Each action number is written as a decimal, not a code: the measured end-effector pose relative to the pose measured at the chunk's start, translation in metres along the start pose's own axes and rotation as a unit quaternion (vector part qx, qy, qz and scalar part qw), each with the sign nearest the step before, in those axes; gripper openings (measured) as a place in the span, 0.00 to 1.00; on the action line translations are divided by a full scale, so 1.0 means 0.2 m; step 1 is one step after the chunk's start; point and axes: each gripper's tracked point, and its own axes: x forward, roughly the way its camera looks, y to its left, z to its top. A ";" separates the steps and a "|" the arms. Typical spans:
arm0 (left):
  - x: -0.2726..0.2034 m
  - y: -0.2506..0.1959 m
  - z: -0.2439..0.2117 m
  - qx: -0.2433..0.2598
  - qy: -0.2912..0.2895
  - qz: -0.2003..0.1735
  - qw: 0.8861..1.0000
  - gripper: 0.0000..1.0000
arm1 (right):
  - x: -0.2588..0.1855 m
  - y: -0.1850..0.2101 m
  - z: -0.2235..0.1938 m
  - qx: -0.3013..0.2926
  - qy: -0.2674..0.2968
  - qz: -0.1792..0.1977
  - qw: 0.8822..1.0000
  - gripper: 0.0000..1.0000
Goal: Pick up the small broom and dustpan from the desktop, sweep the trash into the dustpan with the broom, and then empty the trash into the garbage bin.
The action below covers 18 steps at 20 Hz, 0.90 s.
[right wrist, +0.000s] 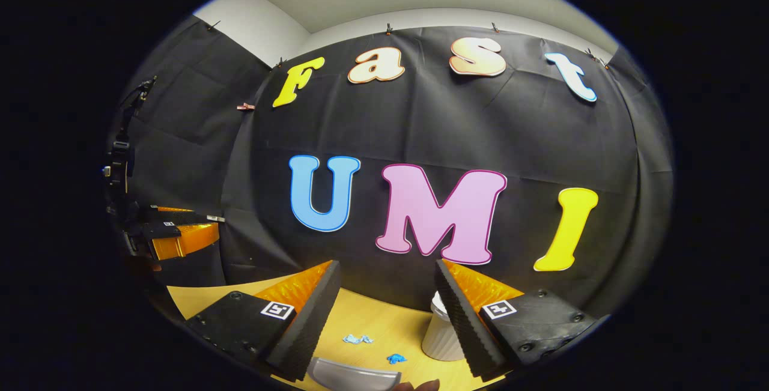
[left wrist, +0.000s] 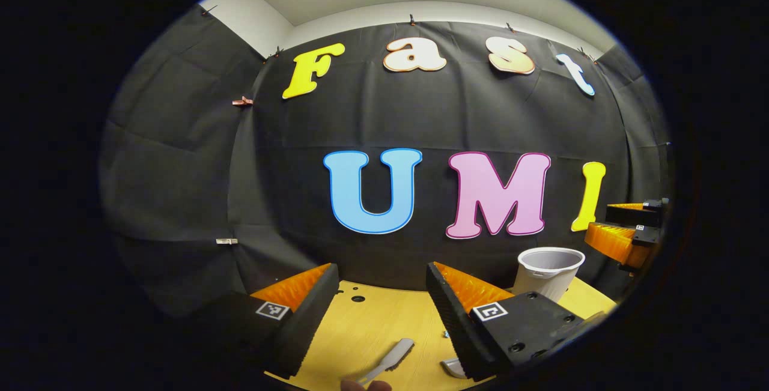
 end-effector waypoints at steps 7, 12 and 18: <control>0.04 0.00 -0.05 0.005 0.006 -0.028 1.000 0.95 | -0.07 0.04 -0.19 0.012 0.064 -0.001 0.998 0.98; 0.08 0.07 -0.14 0.019 0.024 -0.048 0.998 0.95 | -0.27 0.12 -0.75 0.049 0.245 0.009 0.968 0.97; 0.15 0.10 -0.26 0.030 0.036 -0.089 0.995 0.95 | -0.50 0.27 -1.39 0.091 0.423 -0.002 0.901 0.98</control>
